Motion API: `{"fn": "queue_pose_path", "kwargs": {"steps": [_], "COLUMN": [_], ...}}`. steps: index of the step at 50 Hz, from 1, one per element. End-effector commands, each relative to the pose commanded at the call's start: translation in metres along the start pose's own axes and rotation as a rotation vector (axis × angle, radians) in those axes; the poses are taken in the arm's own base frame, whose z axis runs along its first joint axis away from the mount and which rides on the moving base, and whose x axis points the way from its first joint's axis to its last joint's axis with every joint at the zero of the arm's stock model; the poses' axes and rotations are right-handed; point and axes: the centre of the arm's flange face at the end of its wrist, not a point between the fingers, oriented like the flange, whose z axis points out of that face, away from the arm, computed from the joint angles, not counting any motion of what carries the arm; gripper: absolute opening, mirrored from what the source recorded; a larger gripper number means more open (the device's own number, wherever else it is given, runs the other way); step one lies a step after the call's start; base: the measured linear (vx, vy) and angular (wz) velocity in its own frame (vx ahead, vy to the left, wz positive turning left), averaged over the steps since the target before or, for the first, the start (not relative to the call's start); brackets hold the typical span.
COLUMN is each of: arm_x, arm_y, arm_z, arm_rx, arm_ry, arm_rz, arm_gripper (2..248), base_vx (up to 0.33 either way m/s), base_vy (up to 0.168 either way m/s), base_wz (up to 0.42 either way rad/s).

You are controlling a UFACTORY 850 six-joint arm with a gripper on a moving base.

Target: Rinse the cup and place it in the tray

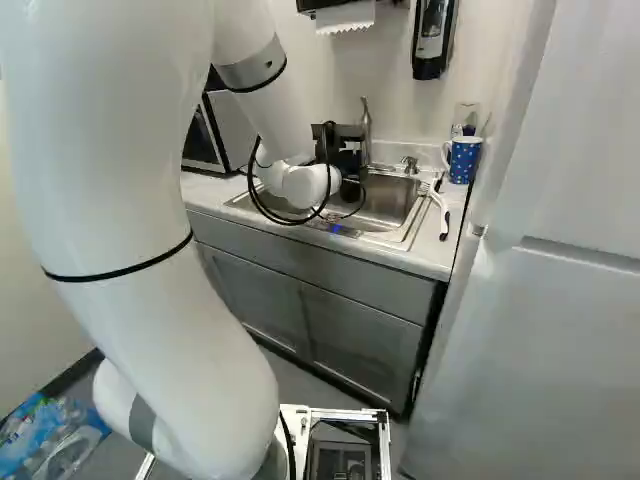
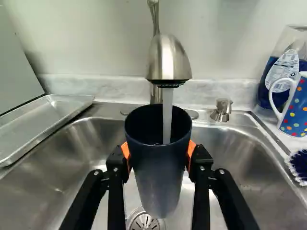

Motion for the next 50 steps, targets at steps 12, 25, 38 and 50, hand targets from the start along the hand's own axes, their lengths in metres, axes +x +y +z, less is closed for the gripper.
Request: {"fn": "queue_pose_path", "kwargs": {"steps": [12, 25, 38, 50], "arm_x": [0.0, 0.0, 0.0, 0.0], "arm_y": [0.0, 0.0, 0.0, 0.0], "arm_z": [0.0, 0.0, 0.0, 0.0], "arm_rx": [0.0, 0.0, 0.0, 0.0], "arm_ry": [0.0, 0.0, 0.0, 0.0], "arm_rz": [0.0, 0.0, 0.0, 0.0], "arm_gripper": [125, 125, 125, 125], "base_vx": [0.0, 0.0, 0.0, 0.0], "base_vy": [0.0, 0.0, 0.0, 0.0], "base_wz": [0.0, 0.0, 0.0, 0.0]}}
